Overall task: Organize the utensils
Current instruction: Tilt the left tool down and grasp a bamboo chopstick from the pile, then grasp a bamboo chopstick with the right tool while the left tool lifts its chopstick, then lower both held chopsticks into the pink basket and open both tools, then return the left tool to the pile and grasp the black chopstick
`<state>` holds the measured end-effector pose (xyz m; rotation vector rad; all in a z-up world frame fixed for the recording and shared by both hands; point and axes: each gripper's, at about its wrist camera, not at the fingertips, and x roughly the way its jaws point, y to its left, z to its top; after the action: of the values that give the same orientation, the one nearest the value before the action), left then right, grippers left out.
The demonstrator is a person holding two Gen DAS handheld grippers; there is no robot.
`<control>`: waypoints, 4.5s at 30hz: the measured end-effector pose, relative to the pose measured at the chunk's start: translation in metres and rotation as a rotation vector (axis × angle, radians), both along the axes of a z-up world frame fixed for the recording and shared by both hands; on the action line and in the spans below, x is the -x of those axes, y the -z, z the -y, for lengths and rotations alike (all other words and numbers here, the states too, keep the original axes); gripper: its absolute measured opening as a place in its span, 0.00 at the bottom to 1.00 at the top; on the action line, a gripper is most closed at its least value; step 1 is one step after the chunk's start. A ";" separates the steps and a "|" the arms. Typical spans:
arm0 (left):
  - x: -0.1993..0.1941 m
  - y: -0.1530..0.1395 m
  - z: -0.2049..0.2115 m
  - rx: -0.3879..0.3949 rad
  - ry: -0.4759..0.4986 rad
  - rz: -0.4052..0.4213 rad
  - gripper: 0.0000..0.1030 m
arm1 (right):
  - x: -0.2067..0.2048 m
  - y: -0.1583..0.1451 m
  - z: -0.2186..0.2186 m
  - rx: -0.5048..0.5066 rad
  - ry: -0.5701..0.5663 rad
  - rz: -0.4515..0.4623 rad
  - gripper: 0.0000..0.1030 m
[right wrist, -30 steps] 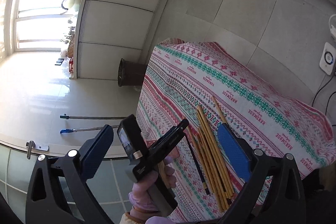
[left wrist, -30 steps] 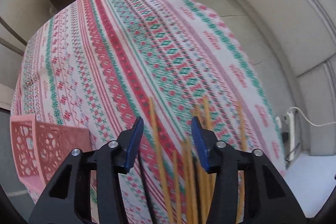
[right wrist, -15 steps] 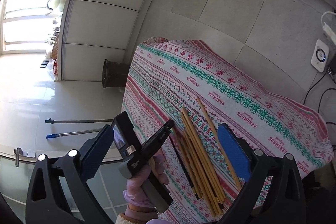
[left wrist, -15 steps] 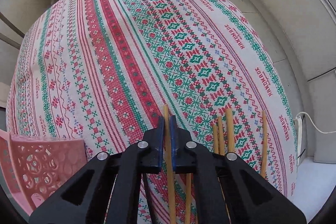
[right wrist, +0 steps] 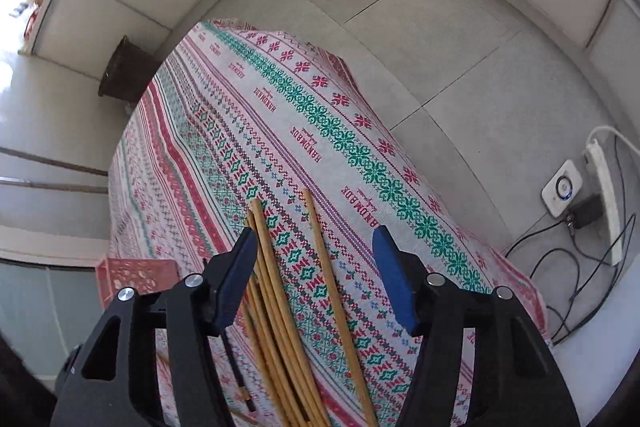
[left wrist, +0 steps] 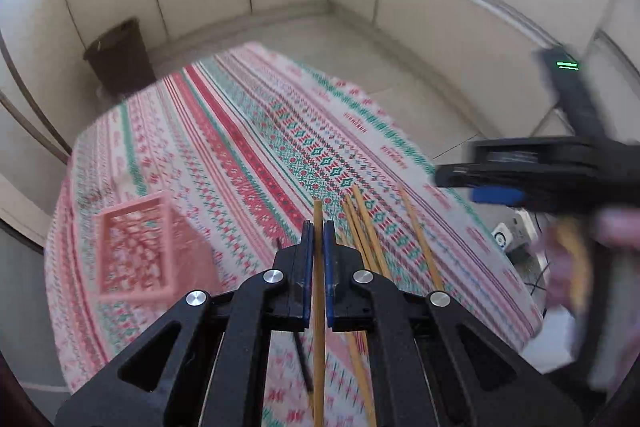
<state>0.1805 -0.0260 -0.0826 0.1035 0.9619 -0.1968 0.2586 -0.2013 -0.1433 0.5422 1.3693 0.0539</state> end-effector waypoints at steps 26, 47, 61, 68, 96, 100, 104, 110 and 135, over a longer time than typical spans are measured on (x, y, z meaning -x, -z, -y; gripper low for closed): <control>0.108 -0.057 -0.086 0.106 -0.102 0.214 0.04 | 0.012 0.008 -0.052 0.218 -0.151 0.096 0.05; 0.074 -0.171 -0.141 0.282 -0.304 0.438 0.04 | 0.025 -0.245 -0.063 -0.012 -0.048 0.692 0.05; 0.015 -0.119 -0.191 0.331 -0.440 0.283 0.23 | -0.007 -0.246 -0.132 -0.081 -0.207 0.676 0.05; 0.045 -0.145 -0.227 0.400 -0.574 0.423 0.42 | -0.013 -0.239 -0.156 -0.058 -0.253 0.640 0.05; 0.041 -0.118 -0.162 0.137 -0.504 0.391 0.62 | 0.034 -0.191 -0.203 0.209 -0.330 0.712 0.41; 0.043 -0.113 -0.154 0.095 -0.520 0.386 0.69 | 0.047 -0.191 -0.197 0.242 -0.337 0.729 0.48; 0.048 -0.106 -0.150 0.095 -0.533 0.374 0.75 | 0.059 -0.185 -0.189 0.288 -0.319 0.734 0.61; 0.060 -0.090 -0.139 0.084 -0.528 0.340 0.81 | 0.072 -0.169 -0.174 0.338 -0.292 0.698 0.72; -0.035 0.065 0.007 0.100 -0.098 -0.262 0.46 | 0.087 -0.123 0.016 0.112 0.187 0.384 0.94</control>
<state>0.2158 -0.0328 -0.1473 -0.0627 1.2130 -0.1702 0.1716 -0.2169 -0.0201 0.5320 0.9382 -0.0678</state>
